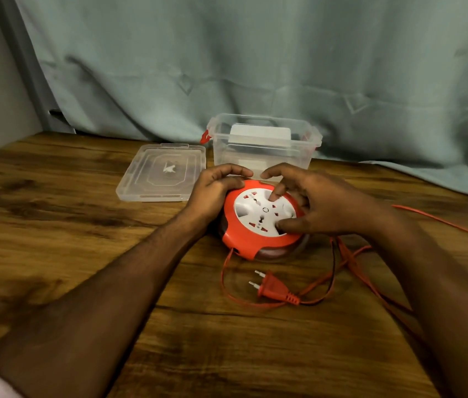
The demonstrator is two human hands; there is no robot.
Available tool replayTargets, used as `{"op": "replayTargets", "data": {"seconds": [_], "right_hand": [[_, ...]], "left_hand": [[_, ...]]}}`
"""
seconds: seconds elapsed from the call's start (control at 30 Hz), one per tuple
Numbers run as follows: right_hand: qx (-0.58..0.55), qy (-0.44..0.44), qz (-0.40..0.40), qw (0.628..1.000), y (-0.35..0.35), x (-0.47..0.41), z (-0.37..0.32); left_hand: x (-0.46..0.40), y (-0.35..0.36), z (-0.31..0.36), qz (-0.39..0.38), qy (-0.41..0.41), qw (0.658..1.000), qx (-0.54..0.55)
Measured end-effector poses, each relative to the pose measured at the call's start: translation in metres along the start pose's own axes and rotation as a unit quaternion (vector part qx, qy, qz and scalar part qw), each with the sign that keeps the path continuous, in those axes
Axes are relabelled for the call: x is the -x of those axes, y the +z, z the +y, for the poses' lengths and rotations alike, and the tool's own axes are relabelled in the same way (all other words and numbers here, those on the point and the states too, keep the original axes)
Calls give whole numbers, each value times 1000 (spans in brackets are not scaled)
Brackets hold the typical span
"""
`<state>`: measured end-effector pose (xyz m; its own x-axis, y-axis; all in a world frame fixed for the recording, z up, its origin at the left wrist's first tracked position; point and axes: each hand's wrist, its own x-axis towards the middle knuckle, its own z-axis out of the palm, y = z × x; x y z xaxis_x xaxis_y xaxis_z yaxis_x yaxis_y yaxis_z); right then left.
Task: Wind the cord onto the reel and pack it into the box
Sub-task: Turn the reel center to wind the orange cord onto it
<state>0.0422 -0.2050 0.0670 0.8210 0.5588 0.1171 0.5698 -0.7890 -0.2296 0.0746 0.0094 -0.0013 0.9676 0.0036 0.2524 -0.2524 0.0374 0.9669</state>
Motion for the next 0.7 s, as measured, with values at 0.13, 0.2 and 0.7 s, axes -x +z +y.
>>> {"op": "replayTargets", "data": {"seconds": [0.13,0.2,0.7], "right_hand": [[-11,29,20,999,1,1,-4],[2,41,36,998,4,0,-9],[52,99,167,980,40,-17,-30]], "left_hand": [[-1,2,-1,6,1,1000,-8],[-1,1,-2,9,1,1000,-11],[-2,3,0,9,-9,1000,11]]}}
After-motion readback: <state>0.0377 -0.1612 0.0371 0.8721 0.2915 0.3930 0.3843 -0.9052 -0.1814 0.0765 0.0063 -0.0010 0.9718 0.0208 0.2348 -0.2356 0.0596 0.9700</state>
